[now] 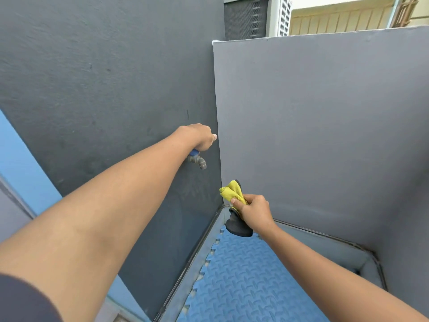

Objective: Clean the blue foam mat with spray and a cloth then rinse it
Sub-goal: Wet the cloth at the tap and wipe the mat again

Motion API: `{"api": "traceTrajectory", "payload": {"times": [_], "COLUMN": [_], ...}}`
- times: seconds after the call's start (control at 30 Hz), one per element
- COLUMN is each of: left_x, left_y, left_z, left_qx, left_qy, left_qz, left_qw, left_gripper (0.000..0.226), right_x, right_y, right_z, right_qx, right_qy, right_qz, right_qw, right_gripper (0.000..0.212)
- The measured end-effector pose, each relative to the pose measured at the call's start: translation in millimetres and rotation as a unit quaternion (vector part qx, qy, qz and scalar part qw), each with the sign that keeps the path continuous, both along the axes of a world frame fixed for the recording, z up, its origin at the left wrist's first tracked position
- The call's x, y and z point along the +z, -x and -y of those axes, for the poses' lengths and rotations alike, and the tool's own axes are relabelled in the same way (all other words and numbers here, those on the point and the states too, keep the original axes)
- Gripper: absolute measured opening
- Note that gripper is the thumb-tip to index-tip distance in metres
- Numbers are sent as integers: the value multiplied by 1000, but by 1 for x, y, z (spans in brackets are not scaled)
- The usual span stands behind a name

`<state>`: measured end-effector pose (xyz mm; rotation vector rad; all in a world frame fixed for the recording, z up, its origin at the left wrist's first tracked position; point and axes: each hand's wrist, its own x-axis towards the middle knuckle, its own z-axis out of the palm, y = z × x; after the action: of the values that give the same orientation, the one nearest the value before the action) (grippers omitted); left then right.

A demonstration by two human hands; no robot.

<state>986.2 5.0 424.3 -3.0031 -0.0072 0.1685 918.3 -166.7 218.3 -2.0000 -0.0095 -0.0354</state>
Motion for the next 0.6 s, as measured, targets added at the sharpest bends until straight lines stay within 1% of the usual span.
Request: {"api": "traceTrajectory", "payload": {"times": [0.1, 0.17, 0.27, 0.43, 0.6], "left_x": [0, -3, -9, -11, -12], "left_y": [-2, -6, -12, -9, -7], "left_z": [1, -1, -3, -1, 1], "left_qx": [-27, -54, -89, -150, -180], "left_qy": [-27, -11, 9, 14, 26], "left_qz": [5, 13, -2, -3, 15], "left_qw": [999, 998, 996, 989, 983], "left_gripper": [53, 57, 65, 64, 71], "right_x": [3, 8, 16, 22, 20], "right_y": [1, 2, 4, 8, 8], "right_z": [7, 13, 22, 29, 32], "right_qx": [-4, -7, -10, 7, 18], "right_qy": [-13, -15, -16, -19, -16], "right_qz": [-13, -13, -10, -8, -7], "right_qw": [1000, 1000, 1000, 1000, 1000], "right_gripper": [25, 26, 25, 26, 24]}}
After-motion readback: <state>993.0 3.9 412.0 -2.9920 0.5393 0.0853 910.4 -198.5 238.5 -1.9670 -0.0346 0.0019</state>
